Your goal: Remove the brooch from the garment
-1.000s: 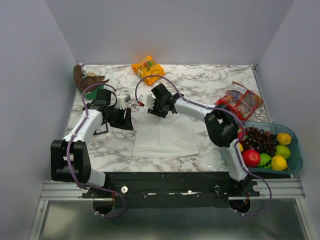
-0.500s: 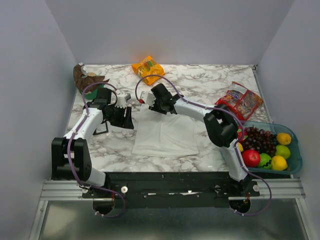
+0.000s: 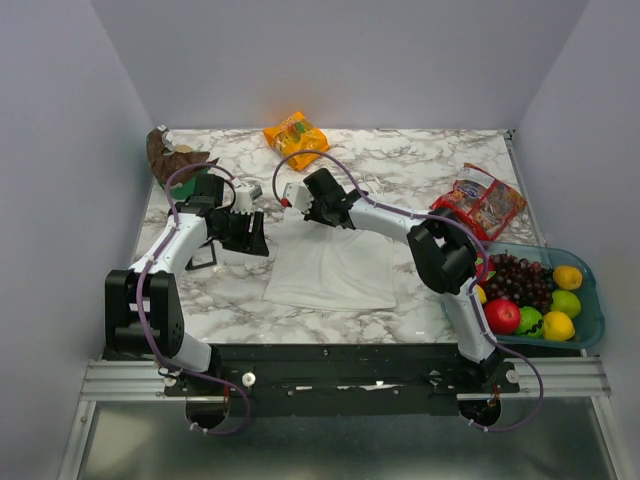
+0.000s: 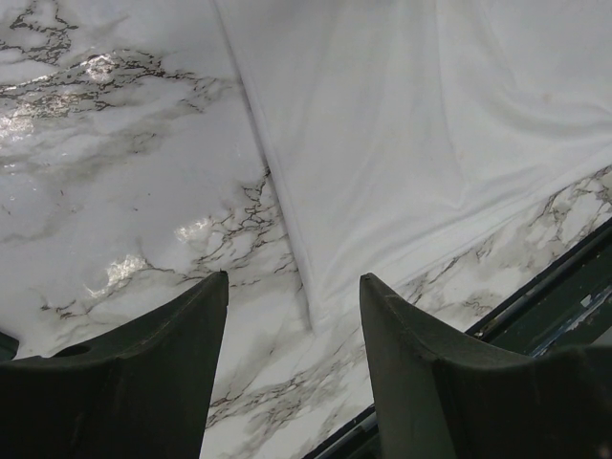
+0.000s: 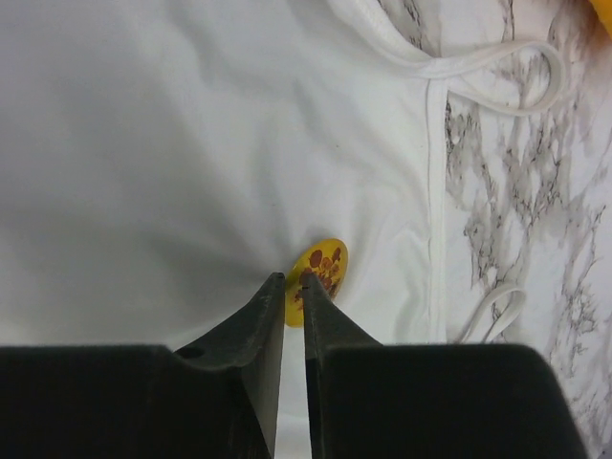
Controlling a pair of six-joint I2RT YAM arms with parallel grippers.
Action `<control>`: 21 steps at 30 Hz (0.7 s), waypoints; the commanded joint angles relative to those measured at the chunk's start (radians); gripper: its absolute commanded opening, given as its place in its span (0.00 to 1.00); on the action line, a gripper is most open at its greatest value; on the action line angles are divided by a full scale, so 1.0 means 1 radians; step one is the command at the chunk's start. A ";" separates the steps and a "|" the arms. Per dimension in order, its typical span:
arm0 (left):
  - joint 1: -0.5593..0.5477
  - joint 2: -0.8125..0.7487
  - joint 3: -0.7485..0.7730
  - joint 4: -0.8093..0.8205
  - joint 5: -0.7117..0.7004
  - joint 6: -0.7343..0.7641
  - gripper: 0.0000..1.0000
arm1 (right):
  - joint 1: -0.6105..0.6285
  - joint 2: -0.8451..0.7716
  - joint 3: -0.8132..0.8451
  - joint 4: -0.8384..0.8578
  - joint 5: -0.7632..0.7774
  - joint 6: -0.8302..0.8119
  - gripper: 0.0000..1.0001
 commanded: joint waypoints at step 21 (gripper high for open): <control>0.005 -0.016 -0.004 0.027 0.039 -0.023 0.66 | -0.036 -0.047 0.016 -0.066 0.045 0.067 0.01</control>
